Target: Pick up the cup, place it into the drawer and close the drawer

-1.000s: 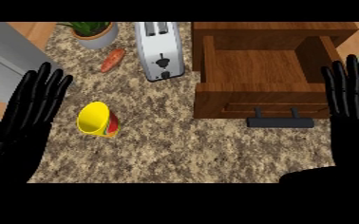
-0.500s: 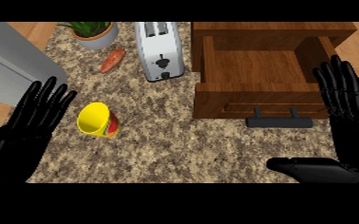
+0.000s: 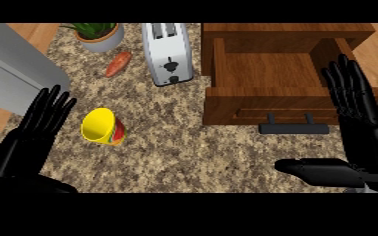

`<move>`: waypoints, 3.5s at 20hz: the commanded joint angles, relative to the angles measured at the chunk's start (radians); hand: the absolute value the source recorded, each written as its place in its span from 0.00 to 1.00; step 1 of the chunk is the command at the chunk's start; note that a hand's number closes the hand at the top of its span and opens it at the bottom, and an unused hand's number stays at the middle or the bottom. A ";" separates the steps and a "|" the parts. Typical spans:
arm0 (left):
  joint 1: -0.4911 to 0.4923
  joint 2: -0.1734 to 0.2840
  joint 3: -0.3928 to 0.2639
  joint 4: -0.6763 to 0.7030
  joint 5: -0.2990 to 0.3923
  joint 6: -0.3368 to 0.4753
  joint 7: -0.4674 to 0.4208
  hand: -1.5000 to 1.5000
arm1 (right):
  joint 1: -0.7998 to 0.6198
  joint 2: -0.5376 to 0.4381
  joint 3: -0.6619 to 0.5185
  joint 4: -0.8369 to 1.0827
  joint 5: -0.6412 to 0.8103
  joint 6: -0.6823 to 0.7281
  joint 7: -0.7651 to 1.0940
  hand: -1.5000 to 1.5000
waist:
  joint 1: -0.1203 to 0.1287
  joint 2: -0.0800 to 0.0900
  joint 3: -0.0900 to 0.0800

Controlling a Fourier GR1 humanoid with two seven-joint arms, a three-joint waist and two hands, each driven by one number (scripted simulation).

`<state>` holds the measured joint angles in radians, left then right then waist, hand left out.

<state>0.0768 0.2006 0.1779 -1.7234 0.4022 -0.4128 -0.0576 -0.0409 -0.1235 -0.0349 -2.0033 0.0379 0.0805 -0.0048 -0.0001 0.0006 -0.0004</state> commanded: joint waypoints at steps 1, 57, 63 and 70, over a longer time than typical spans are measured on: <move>-0.038 -0.026 0.004 0.190 -0.135 0.003 -0.131 0.00 | -0.003 -0.020 -0.041 0.035 -0.042 0.034 -0.026 0.00 | -0.004 0.001 0.000; -0.553 0.076 0.106 1.516 -0.432 -0.107 -1.000 0.00 | -0.031 0.004 -0.037 0.054 -0.018 0.074 -0.018 0.00 | -0.031 0.012 -0.005; -0.549 0.069 0.098 1.490 -0.418 -0.200 -1.002 1.00 | -0.074 0.002 -0.059 0.095 -0.046 0.078 -0.019 0.00 | -0.020 0.012 -0.004; -0.568 -0.004 0.096 1.472 -0.379 -0.276 -0.957 1.00 | -0.050 -0.028 -0.072 0.077 -0.053 0.104 -0.017 0.00 | -0.032 0.013 -0.005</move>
<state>-0.4892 0.2305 0.2673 -0.2558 0.0002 -0.5059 -0.9041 -0.0883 -0.1356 -0.0931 -1.9400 -0.0097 0.1716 -0.0057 -0.0266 0.0106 -0.0047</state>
